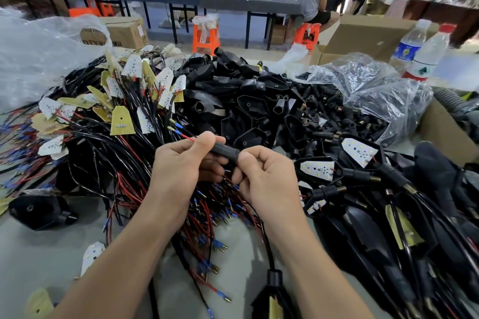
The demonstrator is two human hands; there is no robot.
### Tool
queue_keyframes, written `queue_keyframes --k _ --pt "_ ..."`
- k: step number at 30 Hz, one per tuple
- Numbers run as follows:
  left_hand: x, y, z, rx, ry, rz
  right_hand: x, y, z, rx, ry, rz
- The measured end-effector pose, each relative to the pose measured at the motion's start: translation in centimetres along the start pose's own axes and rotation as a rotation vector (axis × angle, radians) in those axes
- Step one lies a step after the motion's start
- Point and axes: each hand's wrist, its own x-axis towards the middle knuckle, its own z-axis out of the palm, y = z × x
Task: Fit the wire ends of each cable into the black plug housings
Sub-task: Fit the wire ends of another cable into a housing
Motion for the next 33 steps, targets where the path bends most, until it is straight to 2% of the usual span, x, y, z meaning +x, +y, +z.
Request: queue_keyframes --k 5,8,10,13,18,22,25,29,33 --pt "-0.2 -0.2 -0.2 0.142 0.125 0.113 -0.3 -0.3 0.2 0.188 -0.152 0.153" --pt "-0.4 -0.2 0.0 0.103 0.223 0.172 -0.4 -0.8 -0.1 0.276 -0.238 0.191" --pt "-0.3 0.0 -0.1 0.07 0.251 0.193 -0.3 -1.0 -0.5 0.225 -0.293 0.192" --pt "-0.2 0.2 -0.2 0.053 0.223 0.192 -0.2 -0.9 -1.1 0.12 -0.268 0.161" --pt "-0.2 0.2 -0.3 0.181 0.094 0.195 -0.2 -0.5 -1.0 0.003 -0.206 0.052" --pt "-0.2 0.2 -0.6 0.219 0.174 0.269 -0.2 -0.6 -1.0 0.002 -0.26 0.026" --pt "-0.2 0.2 -0.5 0.172 0.086 0.189 -0.3 -0.6 -1.0 -0.063 -0.215 -0.004" --pt "0.0 0.1 -0.7 0.151 0.072 0.153 -0.1 -0.6 -1.1 0.033 -0.258 0.075" --pt "-0.1 -0.1 -0.3 0.179 0.076 0.172 0.0 -0.5 -1.2 0.002 -0.244 0.111"
